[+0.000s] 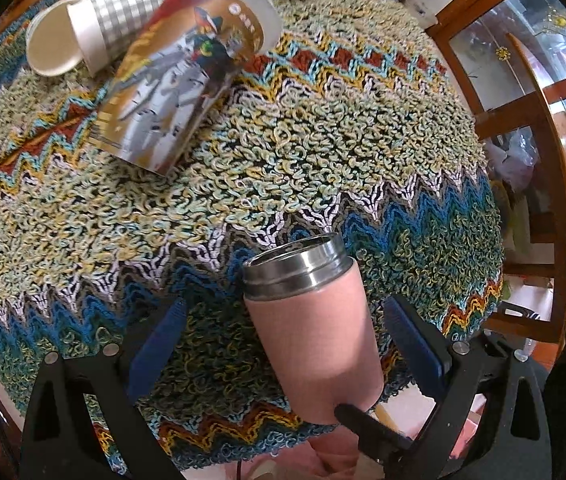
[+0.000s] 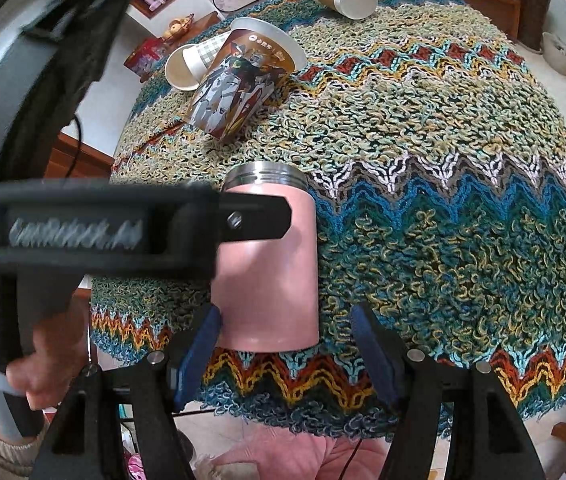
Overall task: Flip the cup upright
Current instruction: 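Grasp the tumbler with the left tool while the right tool holds it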
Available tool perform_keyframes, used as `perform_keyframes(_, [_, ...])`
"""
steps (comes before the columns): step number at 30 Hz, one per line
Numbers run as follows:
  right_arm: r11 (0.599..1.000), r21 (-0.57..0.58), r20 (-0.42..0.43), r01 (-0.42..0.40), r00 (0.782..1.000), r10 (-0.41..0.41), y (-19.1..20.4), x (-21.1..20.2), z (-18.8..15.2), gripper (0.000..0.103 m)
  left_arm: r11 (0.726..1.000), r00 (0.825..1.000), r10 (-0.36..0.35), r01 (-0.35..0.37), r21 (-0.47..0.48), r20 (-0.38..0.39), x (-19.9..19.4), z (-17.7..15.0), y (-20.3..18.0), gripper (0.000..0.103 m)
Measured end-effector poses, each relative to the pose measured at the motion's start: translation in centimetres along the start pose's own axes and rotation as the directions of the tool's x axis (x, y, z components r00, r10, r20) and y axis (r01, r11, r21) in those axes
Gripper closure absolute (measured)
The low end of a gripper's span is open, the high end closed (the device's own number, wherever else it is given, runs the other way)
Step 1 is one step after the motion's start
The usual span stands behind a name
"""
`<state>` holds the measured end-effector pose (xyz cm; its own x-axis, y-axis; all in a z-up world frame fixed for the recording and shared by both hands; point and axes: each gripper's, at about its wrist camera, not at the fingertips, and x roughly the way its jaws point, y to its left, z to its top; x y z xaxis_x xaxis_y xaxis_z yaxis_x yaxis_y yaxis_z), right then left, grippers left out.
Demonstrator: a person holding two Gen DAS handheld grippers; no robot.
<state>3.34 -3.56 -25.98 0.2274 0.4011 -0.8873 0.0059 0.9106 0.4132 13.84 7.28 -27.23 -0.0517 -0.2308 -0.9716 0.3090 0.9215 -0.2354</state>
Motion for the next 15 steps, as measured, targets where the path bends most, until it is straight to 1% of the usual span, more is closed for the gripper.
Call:
perform_keyframes(7, [1.000,0.010,0.012,0.003,1.000,-0.003,-1.1,-1.1,-0.6,0.035,0.999,0.997,-0.029,0.027,-0.033,-0.073,1.8,1.0,-0.1,0.005])
perform_keyframes(13, [1.000,0.024,0.012,0.008,1.000,-0.008,-2.1,-2.0,-1.2,0.035,0.998,0.994,-0.044,0.039,-0.048,-0.103,2.9,1.4,-0.7,0.005])
perform_keyframes(14, [1.000,0.024,0.011,0.006,1.000,-0.006,-2.0,-2.1,-1.4,0.035,0.998,0.993,-0.043,0.038,-0.050,-0.106,3.0,1.4,-0.8,0.006])
perform_keyframes(15, [1.000,0.023,0.012,0.004,1.000,-0.004,-2.1,-2.2,-1.5,0.035,0.998,0.993,-0.042,0.037,-0.051,-0.108,3.3,1.6,-0.9,0.010])
